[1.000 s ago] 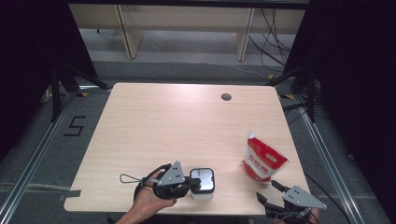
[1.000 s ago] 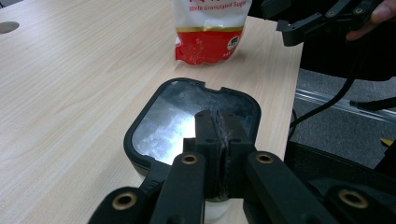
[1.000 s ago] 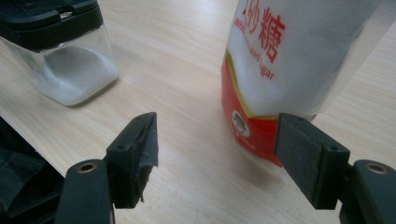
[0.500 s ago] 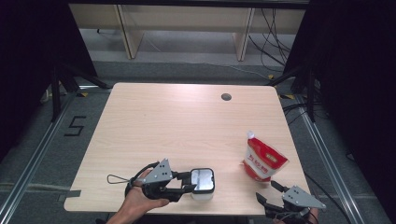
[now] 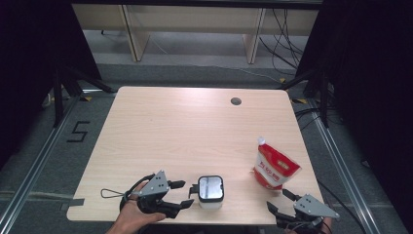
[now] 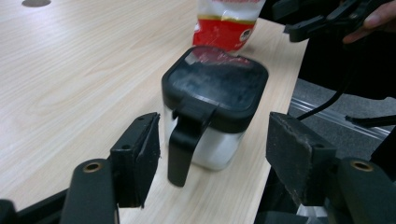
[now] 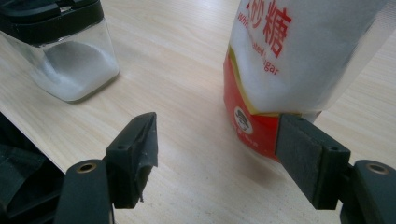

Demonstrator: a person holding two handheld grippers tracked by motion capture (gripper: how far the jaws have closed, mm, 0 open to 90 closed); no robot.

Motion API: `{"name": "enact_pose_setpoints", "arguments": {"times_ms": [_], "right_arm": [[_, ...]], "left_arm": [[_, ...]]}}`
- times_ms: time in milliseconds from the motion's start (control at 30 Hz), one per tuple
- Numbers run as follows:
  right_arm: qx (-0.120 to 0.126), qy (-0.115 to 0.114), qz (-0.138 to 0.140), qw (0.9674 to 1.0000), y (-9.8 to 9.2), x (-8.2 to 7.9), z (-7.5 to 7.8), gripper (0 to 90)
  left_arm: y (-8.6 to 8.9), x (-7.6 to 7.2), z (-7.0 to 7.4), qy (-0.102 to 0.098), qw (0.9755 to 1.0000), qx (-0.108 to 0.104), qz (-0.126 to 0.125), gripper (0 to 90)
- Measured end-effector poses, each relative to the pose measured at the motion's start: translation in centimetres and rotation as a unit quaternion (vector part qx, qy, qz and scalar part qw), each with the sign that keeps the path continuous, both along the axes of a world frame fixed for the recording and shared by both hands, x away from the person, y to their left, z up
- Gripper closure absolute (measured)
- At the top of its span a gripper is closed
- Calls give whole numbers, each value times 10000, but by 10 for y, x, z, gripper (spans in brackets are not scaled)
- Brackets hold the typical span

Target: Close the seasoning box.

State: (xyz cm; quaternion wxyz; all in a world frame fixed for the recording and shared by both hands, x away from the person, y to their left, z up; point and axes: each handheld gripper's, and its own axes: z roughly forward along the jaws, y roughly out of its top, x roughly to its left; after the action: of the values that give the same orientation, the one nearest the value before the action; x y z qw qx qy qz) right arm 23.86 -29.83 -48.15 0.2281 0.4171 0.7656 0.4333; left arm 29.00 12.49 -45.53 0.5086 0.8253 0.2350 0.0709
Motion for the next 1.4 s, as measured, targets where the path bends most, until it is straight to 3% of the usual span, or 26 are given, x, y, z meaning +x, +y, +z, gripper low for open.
{"name": "enact_pose_setpoints", "arguments": {"times_ms": [167, 233, 267, 300, 333, 367, 400, 500, 533, 567, 667, 700, 833, 867, 900, 933, 1033, 1067, 1200, 1267, 1400], "right_arm": [[-7, 7, -25, 10000, 0, 0, 0, 313], [1, 3, -15, 10000, 0, 0, 0, 313], [-19, 24, -30, 10000, 0, 0, 0, 313], [-13, 46, -31, 10000, 0, -1, 0, 313], [-100, -80, 69, 9999, -2, 2, 0, 313], [-95, -61, 66, 9999, -2, 2, 0, 313], [-97, -59, 59, 9999, -2, 2, -1, 313], [-77, -73, 120, 9999, -2, 3, -1, 313], [-40, -40, 95, 9999, -2, 2, -1, 313], [-41, -41, 99, 9999, -2, 2, -1, 311], [-77, -72, 126, 9999, -2, 3, -1, 309], [-82, -70, 126, 9999, -2, 3, -1, 307], [-71, -66, 115, 9999, -1, 3, -2, 303], [-38, -41, 89, 9999, -1, 3, -2, 303], [-97, -153, 103, 9998, -2, 4, -2, 303], [-88, -139, 103, 9998, -1, 3, -2, 302], [-117, -60, 148, 9998, -2, 3, -2, 302], [-102, -81, 150, 9998, -1, 4, -2, 302], [-110, -113, 132, 9998, -1, 4, -2, 299], [-113, -61, 153, 9998, -1, 4, -2, 293], [-123, -74, 133, 9998, -1, 4, -3, 289]], "left_arm": [[8, -1, -8, 77, 9998, -18, 159, 323], [12, 1, -10, 22, 9999, 69, 99, 319], [13, -1, -11, 81, 9997, 117, 223, 317], [14, -1, -13, 94, 9998, 94, 171, 315], [15, -2, -15, 95, 9997, 109, 175, 312], [16, -1, -16, 35, 9997, 212, 113, 310], [16, -4, -19, 179, 9995, 152, 196, 309], [17, -5, -24, 187, 9993, 283, 166, 304], [16, -7, -27, 213, 9994, 159, 235, 303], [18, -7, -27, 207, 9992, 300, 172, 300], [18, -8, -31, 177, 9991, 311, 212, 296], [20, -8, -33, 168, 9987, 444, 197, 296], [21, -10, -38, 296, 9984, 381, 283, 296], [24, -9, -38, 208, 9982, 520, 232, 296], [23, -12, -39, 284, 9985, 362, 295, 295], [25, -12, -39, 186, 9988, 403, 211, 294], [27, -17, -39, 291, 9985, 296, 351, 294], [29, -18, -38, 298, 9981, 401, 351, 294], [31, -18, -41, 265, 9982, 383, 374, 289], [33, -17, -41, 218, 9975, 556, 376, 282], [31, -17, -42, 256, 9978, 497, 367, 276]]}}
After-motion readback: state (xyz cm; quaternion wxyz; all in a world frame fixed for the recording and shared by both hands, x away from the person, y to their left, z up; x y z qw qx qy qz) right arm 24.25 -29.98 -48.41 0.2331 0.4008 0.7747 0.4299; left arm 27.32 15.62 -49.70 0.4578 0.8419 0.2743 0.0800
